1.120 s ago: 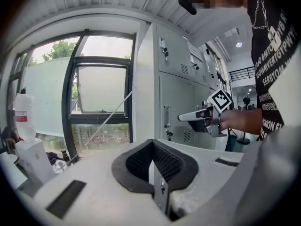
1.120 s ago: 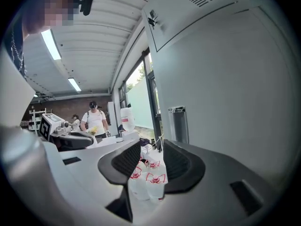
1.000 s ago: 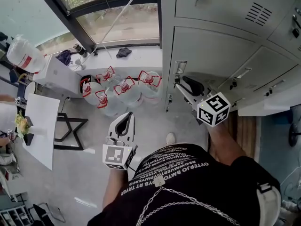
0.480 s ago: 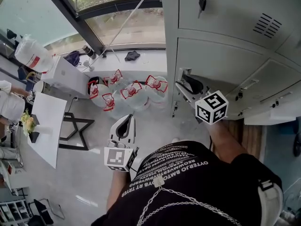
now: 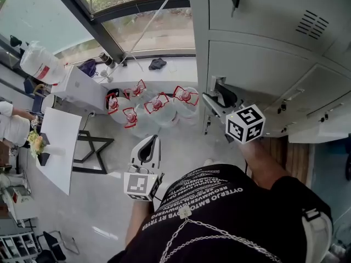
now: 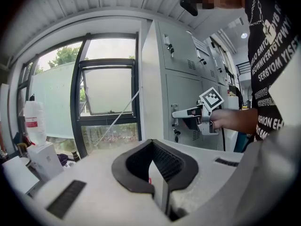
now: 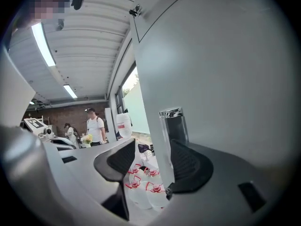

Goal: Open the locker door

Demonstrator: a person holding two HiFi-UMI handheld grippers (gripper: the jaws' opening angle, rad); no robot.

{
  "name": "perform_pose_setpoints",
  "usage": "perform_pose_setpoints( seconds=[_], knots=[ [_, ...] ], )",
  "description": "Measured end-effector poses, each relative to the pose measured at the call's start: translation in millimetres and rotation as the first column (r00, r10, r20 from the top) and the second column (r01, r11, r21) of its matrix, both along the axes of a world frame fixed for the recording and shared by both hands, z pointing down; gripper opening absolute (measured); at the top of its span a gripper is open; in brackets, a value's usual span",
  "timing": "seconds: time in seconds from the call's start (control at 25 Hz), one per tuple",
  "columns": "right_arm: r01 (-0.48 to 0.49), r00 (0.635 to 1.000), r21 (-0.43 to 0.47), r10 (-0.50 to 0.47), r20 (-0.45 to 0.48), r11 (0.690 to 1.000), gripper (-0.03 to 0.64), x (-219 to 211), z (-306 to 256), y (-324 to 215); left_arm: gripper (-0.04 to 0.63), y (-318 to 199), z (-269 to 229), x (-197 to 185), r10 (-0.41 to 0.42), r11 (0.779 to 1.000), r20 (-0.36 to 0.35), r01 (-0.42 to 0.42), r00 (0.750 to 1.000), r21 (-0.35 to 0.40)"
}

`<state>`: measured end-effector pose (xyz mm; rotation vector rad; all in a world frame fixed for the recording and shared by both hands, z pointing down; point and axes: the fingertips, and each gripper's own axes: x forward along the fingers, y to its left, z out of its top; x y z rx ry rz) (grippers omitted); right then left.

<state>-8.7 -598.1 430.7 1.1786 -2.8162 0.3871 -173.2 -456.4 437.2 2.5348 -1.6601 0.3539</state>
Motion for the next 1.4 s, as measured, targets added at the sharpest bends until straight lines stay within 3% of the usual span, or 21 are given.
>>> perform_pose_setpoints(
  seconds=[0.8, 1.12, 1.24, 1.4],
  knots=[
    [-0.081, 0.996, -0.009, 0.08, -0.036, 0.997, 0.213, 9.7, -0.2, 89.6, -0.003, 83.3, 5.4, -6.3, 0.064, 0.998, -0.017, -0.064, 0.998, -0.012],
    [-0.174, 0.978, -0.013, 0.171, -0.118, 0.985, 0.125, 25.2, 4.0, 105.7, -0.003, 137.5, 11.2, -22.7, 0.05, 0.999, -0.041, -0.051, 0.998, -0.019],
    [-0.221, 0.968, -0.013, 0.218, -0.125, 0.975, 0.072, 32.0, 4.7, 109.8, -0.003, 158.1, 13.4, -26.9, 0.055, 0.998, -0.044, -0.057, 0.997, -0.026],
    [-0.244, 0.964, -0.023, 0.239, -0.118, 0.97, 0.059, 38.7, 4.3, 121.8, -0.003, 181.9, 13.5, -28.3, 0.07, 0.997, -0.048, -0.071, 0.996, -0.024]
  ],
)
